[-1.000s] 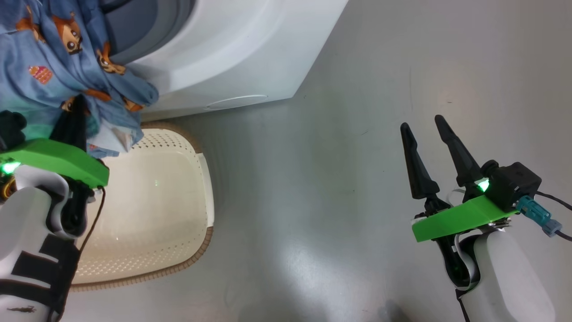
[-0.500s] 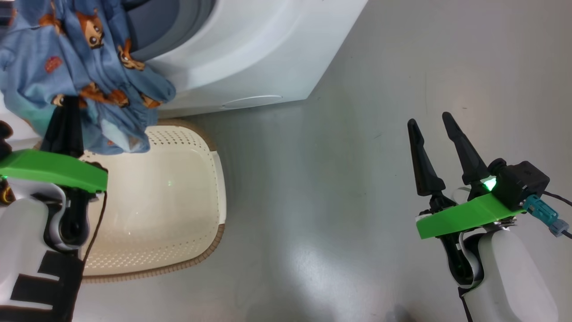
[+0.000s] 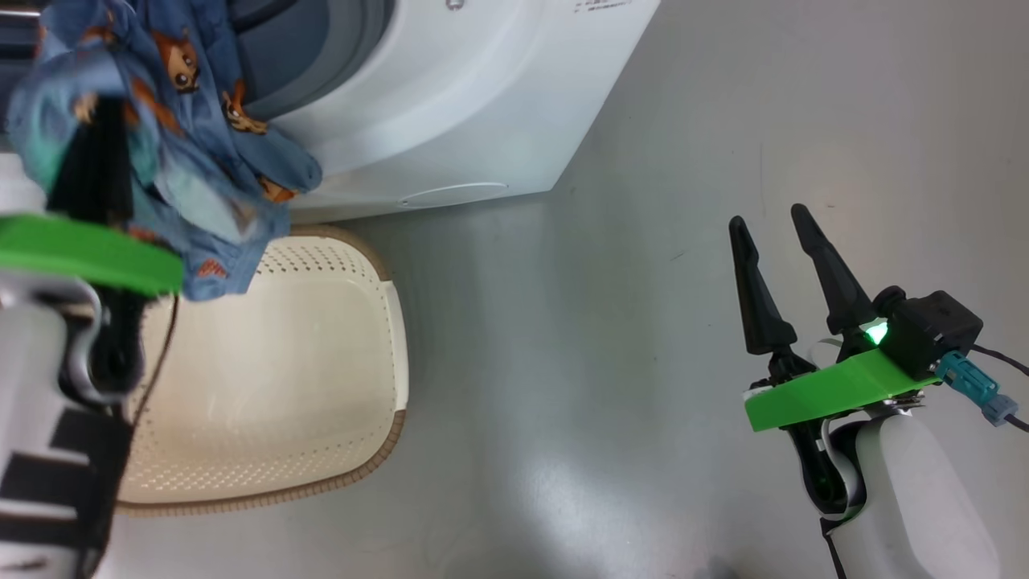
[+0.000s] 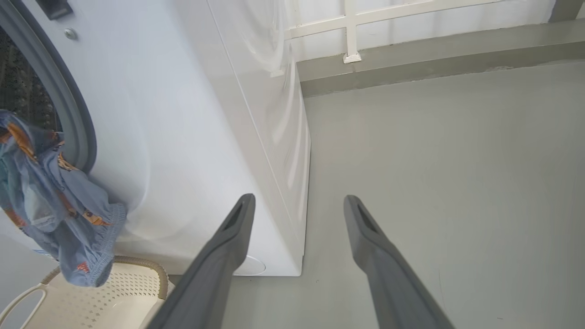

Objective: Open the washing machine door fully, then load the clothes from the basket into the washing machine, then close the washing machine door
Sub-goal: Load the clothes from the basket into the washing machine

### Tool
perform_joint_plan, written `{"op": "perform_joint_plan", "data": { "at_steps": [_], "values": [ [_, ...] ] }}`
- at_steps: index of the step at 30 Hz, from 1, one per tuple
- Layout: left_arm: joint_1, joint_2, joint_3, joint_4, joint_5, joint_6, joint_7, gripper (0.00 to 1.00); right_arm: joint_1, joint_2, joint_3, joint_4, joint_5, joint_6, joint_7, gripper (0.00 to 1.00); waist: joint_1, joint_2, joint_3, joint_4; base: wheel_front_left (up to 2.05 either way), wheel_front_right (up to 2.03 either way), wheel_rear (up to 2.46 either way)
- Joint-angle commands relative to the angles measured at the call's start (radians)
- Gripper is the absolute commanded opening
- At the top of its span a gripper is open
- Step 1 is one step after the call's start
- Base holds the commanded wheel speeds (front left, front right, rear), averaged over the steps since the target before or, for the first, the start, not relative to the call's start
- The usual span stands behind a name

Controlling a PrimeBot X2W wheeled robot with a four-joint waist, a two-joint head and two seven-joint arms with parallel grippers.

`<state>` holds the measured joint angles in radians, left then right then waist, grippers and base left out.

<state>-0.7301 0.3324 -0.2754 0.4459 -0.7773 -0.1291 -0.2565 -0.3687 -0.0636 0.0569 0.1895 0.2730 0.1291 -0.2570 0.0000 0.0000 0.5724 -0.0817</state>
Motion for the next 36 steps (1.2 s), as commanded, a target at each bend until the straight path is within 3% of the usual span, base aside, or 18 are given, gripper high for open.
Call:
{"op": "perform_joint_plan", "data": {
  "at_steps": [1,8,18,26,28,31,36],
  "values": [
    [-0.034,0.05,0.025,-0.026,0.001,-0.002,-0.005,0.0,0.017,0.009,0.026,-0.018,0.0,0.002,-0.005,1.0,0.0,0.0,-0.003,-0.003,0.0,0.0,0.0],
    [-0.187,0.09,-0.074,0.083,-0.033,-0.002,-0.005,0.0,0.023,0.011,0.041,-0.014,0.008,0.002,-0.005,1.0,0.0,0.0,-0.015,-0.02,0.0,0.0,0.0],
    [-0.339,0.109,-0.248,0.399,-0.163,-0.002,0.027,0.0,0.036,0.013,0.065,-0.012,0.033,0.002,-0.005,1.0,0.0,0.0,-0.031,-0.064,0.0,0.0,0.0],
    [-0.494,0.152,-0.313,0.458,-0.152,-0.002,-0.002,0.0,0.034,0.013,0.075,-0.019,0.048,0.002,-0.005,1.0,0.0,0.0,-0.018,-0.085,0.0,0.0,0.0],
    [-0.544,0.167,-0.29,0.435,-0.121,-0.002,-0.004,0.0,0.032,0.013,0.075,-0.022,0.049,0.002,-0.005,1.0,0.0,0.0,-0.011,-0.087,0.0,0.0,0.0],
    [-0.59,0.188,-0.174,0.346,-0.027,-0.002,-0.005,0.0,0.025,0.013,0.075,-0.028,0.05,0.002,-0.005,1.0,0.0,0.0,0.003,-0.089,0.0,0.0,0.0],
    [-0.54,0.154,0.059,0.18,0.161,-0.002,-0.005,0.0,0.017,0.013,0.074,-0.034,0.053,0.002,-0.005,1.0,0.0,0.0,0.019,-0.091,0.0,0.0,0.0]
  ]
}}
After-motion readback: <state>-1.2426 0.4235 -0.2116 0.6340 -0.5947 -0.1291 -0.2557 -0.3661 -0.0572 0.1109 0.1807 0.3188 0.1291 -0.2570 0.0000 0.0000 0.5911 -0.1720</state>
